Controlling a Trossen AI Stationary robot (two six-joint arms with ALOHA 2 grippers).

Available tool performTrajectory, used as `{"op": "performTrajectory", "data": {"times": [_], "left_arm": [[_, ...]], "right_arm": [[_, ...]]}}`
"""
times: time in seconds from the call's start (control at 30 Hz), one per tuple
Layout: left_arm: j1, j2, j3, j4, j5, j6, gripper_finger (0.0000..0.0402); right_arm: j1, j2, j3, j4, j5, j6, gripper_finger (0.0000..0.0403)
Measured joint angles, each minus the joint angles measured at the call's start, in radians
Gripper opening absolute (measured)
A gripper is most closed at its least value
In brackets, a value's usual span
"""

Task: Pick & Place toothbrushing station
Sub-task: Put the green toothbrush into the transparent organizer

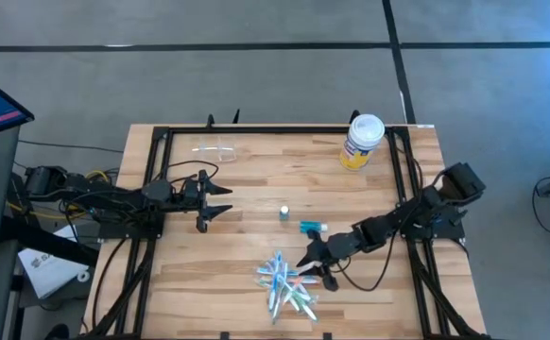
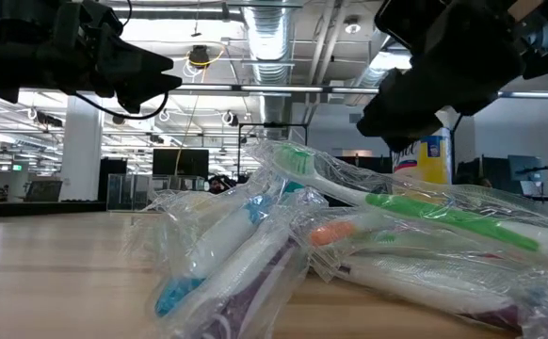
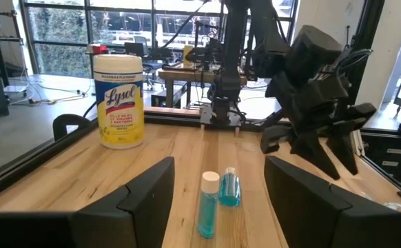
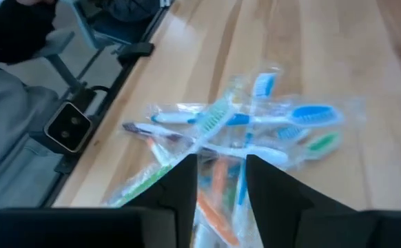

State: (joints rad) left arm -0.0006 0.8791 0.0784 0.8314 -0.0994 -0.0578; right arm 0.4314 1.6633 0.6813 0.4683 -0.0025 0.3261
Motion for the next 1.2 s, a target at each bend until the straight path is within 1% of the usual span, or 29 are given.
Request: {"op": "performTrajectory", "data": {"times": [0.13, 0.3, 0.43, 0.6, 0.73, 0.87, 1.2], "left_arm": [[0.0, 0.0, 0.0, 0.0, 0.0, 0.0, 0.0218], [0.0, 0.0, 0.0, 0.0, 0.0, 0.0, 0.0218], [0.0, 0.0, 0.0, 0.0, 0.0, 0.0, 0.0218], [0.0, 0.0, 0.0, 0.0, 0.0, 0.0, 0.0218], [0.0, 0.0, 0.0, -0.001, 0.0, 0.0, 0.0218], [0.0, 0.0, 0.0, -0.001, 0.0, 0.0, 0.0218], [0.0, 0.0, 0.0, -0.001, 0.0, 0.0, 0.0218]], "right_arm": [[-0.003, 0.039, 0.038, 0.0, -0.054, 0.024, 0.014], [-0.001, 0.086, 0.093, -0.015, -0.082, 0.028, 0.0162], [-0.003, 0.137, 0.138, -0.078, -0.088, 0.065, 0.0172], [-0.017, 0.159, 0.179, -0.114, -0.142, 0.068, 0.018], [-0.02, 0.156, 0.187, -0.11, -0.15, 0.069, 0.0178], [-0.02, 0.156, 0.186, -0.113, -0.15, 0.108, 0.0168], [-0.02, 0.157, 0.186, -0.128, -0.15, 0.12, 0.0147]]}}
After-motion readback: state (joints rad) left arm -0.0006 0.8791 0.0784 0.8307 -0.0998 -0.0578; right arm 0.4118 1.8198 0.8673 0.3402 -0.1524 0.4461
